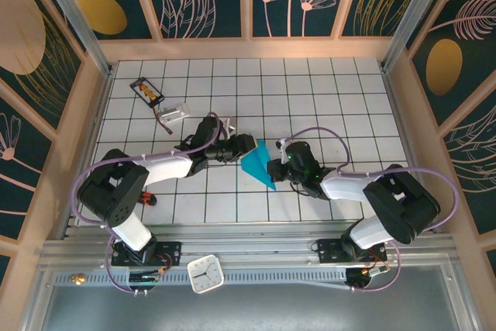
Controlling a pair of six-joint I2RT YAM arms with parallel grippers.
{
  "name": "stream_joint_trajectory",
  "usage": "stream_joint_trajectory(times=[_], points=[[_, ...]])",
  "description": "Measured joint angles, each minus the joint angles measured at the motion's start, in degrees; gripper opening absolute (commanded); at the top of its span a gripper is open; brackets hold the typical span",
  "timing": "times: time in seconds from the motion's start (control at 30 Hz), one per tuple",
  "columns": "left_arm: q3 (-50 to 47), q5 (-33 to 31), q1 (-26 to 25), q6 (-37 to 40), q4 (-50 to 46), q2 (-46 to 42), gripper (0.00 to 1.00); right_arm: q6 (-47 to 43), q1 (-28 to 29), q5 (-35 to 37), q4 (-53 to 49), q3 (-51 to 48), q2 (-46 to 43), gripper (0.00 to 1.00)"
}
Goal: Fold a paper plane with a square sheet of paper (pick it up from the middle)
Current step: Fourth fold the wing at the center of the table.
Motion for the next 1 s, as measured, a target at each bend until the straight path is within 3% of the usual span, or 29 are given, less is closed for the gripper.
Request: stream_joint_trajectory(times=[0.4,1.0], points=[[-0.3,1.0,-1.3,-1.2,0.0,0.7,0.4,4.3,-0.1,-6.0,3.7,-0.3,5.0,0.01],[0.4,0.4,-0.7,3.3,-5.3,3.9,0.38,4.7,-1.4,-9.8,3.2,3.8,9.1,0.05]])
